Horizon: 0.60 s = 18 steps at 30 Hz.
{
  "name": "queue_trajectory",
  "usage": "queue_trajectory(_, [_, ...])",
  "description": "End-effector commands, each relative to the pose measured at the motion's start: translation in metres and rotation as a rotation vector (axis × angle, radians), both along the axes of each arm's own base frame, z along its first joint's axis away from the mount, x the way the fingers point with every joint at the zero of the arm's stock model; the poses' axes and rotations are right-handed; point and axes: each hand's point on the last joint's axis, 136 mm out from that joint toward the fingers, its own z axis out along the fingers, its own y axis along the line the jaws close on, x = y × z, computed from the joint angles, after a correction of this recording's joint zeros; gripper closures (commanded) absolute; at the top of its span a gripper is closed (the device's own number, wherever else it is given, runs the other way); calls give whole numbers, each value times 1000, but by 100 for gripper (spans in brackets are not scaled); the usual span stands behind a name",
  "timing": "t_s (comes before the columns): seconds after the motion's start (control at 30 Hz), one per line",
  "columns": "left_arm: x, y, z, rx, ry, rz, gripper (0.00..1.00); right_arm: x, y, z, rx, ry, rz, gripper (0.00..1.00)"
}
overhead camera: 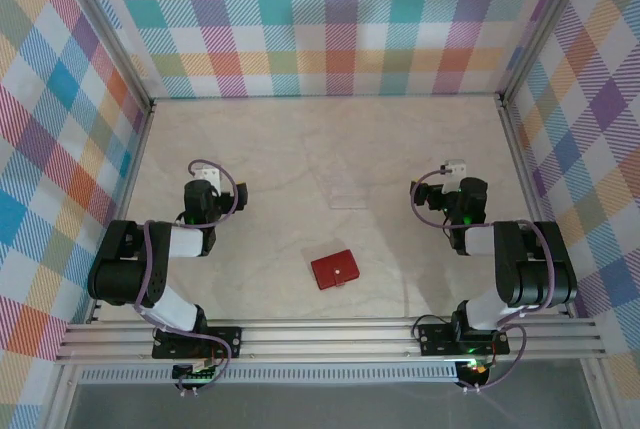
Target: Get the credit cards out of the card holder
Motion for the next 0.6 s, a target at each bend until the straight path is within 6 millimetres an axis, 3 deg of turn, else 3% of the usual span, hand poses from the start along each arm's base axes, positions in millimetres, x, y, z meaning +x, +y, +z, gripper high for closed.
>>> queue_trajectory(0.0, [2, -1, 6, -7, -32, 2, 0, 3, 4, 6, 16, -23, 27, 0])
queue_trajectory(0.57, [3, -1, 7, -8, -32, 2, 0, 4, -2, 5, 16, -17, -5, 0])
